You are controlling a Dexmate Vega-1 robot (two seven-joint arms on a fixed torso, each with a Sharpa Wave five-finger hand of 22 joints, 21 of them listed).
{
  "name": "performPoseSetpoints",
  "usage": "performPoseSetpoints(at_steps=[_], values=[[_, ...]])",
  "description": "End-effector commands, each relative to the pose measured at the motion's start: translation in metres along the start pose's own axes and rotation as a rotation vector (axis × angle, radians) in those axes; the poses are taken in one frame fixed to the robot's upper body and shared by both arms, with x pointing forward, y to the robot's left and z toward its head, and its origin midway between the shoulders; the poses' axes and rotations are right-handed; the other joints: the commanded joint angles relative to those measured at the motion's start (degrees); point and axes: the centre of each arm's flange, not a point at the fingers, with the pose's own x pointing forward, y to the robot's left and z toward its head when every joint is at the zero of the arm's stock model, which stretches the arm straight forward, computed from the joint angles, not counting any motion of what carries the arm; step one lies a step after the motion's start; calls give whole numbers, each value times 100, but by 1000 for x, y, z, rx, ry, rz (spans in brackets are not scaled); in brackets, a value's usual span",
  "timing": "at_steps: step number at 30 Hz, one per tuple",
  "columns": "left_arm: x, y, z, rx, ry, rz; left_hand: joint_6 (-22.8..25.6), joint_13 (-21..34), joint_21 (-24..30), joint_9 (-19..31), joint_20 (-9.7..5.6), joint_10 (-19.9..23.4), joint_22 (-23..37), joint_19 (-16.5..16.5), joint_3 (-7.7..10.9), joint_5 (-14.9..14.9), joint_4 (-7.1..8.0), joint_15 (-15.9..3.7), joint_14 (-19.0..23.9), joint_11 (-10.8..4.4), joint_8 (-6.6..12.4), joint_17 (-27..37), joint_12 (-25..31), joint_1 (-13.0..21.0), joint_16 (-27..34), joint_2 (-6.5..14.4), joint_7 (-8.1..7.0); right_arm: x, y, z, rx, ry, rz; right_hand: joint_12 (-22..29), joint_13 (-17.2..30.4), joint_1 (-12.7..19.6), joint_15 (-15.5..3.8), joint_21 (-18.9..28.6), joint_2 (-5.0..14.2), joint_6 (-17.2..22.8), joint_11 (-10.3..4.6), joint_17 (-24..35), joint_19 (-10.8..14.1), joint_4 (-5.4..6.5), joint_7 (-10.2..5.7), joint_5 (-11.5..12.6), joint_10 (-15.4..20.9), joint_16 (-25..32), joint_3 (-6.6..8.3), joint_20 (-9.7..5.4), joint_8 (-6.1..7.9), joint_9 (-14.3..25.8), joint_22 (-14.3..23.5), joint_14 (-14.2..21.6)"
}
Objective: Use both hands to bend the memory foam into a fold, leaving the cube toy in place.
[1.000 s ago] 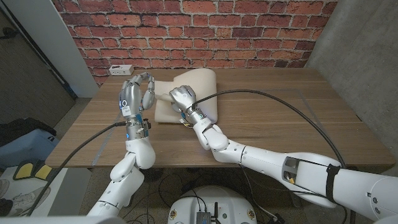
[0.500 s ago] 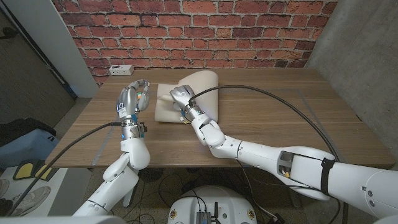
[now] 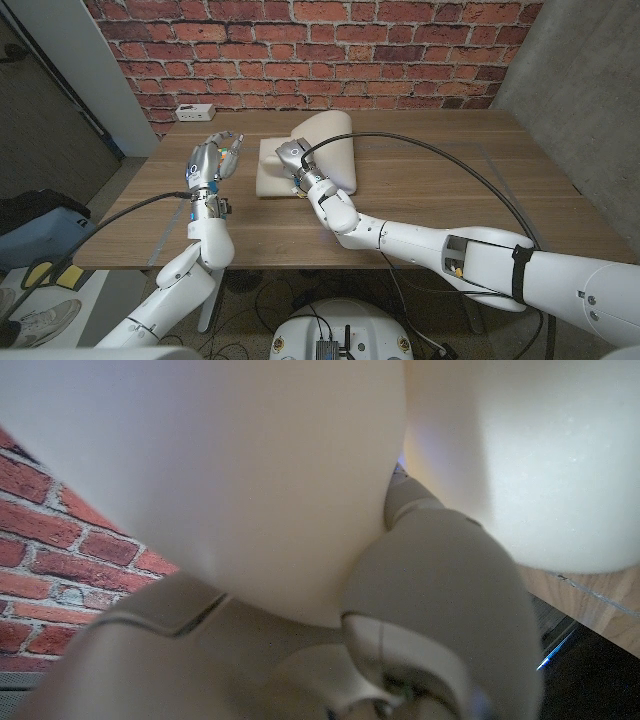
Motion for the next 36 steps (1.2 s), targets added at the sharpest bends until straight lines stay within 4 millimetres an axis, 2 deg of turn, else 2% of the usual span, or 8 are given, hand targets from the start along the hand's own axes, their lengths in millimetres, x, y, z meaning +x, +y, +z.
performPoseSetpoints(at_steps=[1,7,12,17,22,25,31,36], values=[[17,0,-15,55,79,-107,-40,-17,-34,4,4,-23,8,-49,-46,-7,-8,28,-27,21,-26,-23,-43,-71,-27,-3,10,-4,9,5,-64,-49,46,-17,20,55,-295,55,40,109,1,31,-32,0,-55,25,19,-30,-1,-16,-7,28,12,107],[28,0,-25,90,92,-167,104,-95,-156,-15,10,-8,7,-201,-114,0,24,49,-144,-7,-20,-90,-103,-152,-115,-52,49,-6,9,4,-71,-68,62,-23,37,59,-300,83,32,116,3,47,-60,-4,-71,27,3,-52,-2,-3,-25,28,5,92],[41,-1,-31,123,92,-262,-275,-483,-547,-76,-134,-308,19,-528,752,181,-543,-97,-613,-330,-382,-237,-516,1083,-375,1029,-192,-8,9,5,-75,-82,75,-38,33,52,-298,98,37,104,5,55,-108,3,-83,30,-4,-76,-1,-14,-46,29,-2,77],[56,-9,-34,258,110,-403,-352,-607,-699,-86,-380,-563,29,-782,1058,240,-507,-212,-990,-446,-431,-218,-664,1694,-435,1114,-325,-10,11,4,-77,-88,84,-55,34,42,-292,114,35,98,14,59,-147,9,-84,31,-27,-102,-2,-13,-63,30,-9,63],[65,-24,-32,365,85,-521,-603,-712,-873,-99,-545,-981,32,-1121,928,161,-429,-239,-1402,-510,-521,-227,-789,1889,-479,1014,-386,-12,13,5,-76,-96,87,-64,32,39,-291,135,35,110,1,58,-168,11,-82,33,-24,-131,2,-10,-72,31,-16,53],[71,-35,-30,440,73,-580,-815,-764,-959,-106,-574,-1177,35,-1278,782,113,-302,-269,-1608,-538,-556,-218,-811,1869,-475,1047,-473,-12,14,5,-75,-100,83,-66,36,36,-292,146,31,104,4,64,-182,11,-80,33,-23,-138,0,-9,-82,31,-20,54],[84,-52,-25,577,38,-671,-1746,-890,-1117,-131,-694,-1873,49,-1563,739,37,404,-473,-2164,-722,-606,-198,-853,1939,-474,1154,-770,-13,14,5,-71,-105,86,-75,34,34,-295,176,32,111,16,70,-189,12,-85,35,-18,-157,1,-8,-95,32,-28,54],[91,-63,-22,586,5,-746,-2632,-957,-1340,-152,-745,-2640,47,-2017,686,-7,656,-412,-2755,-831,-582,-241,-864,2084,-506,1062,-1021,-14,16,5,-66,-103,90,-79,37,32,-294,194,30,107,14,76,-199,12,-79,36,-15,-168,2,-8,-107,33,-33,57]])
